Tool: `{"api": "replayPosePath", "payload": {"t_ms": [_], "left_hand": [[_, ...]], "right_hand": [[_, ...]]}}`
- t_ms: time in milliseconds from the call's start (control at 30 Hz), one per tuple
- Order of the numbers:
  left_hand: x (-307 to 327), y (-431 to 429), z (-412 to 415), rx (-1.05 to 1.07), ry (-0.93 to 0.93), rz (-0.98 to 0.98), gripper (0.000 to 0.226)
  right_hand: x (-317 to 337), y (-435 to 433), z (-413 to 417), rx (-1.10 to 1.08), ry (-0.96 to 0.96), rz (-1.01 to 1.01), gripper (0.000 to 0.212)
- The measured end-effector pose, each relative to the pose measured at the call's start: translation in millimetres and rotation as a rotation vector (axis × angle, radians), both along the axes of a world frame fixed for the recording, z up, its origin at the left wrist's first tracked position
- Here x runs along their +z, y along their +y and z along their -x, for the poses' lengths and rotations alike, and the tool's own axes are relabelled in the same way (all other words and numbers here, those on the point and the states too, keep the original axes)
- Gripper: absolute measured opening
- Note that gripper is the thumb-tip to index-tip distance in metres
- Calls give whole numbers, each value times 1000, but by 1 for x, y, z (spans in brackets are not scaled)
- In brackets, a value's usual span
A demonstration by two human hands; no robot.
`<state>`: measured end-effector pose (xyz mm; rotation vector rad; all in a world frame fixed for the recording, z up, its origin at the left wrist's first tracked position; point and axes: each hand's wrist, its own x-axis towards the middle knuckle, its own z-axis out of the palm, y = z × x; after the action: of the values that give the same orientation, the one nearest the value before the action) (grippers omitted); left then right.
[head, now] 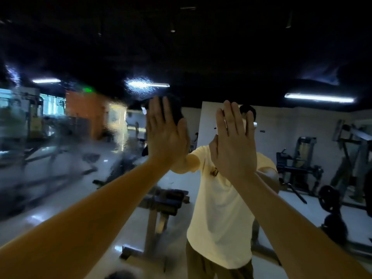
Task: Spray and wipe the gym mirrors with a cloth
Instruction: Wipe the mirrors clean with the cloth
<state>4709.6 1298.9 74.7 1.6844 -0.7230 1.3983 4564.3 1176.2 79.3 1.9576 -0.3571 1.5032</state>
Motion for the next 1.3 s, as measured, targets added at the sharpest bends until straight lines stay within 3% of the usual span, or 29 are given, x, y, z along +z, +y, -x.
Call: {"api": "replayPosePath", "payload": {"t_ms": [167,333,600,767,867,1033,1200,1300], "left_hand": [[19,-32,40,-41,-265,-203,67],[23,-1,2,-28,-382,-335,67],[-18,70,-80,90,-186,-146,68],[-32,75,-86,44,318,183,76],[-18,57,-66,36,425,292,81],[-14,28,-37,24,232,200,74],[-29,-16,20,-54,-179,-156,67],[-36,-12,13,-50,-300,-267,65]], "right_hand": [[3,-3,2,29,-13,18,61],[1,-3,3,11,-10,25,64],[0,-2,-4,6,-39,-7,67],[-6,3,-12,-24,-62,-69,69],[-9,7,-16,-25,-60,-100,72],[-9,6,-14,-3,-59,-101,69],[-9,4,-13,-35,-26,-103,68],[-8,3,-14,-63,-21,-111,68]]}}
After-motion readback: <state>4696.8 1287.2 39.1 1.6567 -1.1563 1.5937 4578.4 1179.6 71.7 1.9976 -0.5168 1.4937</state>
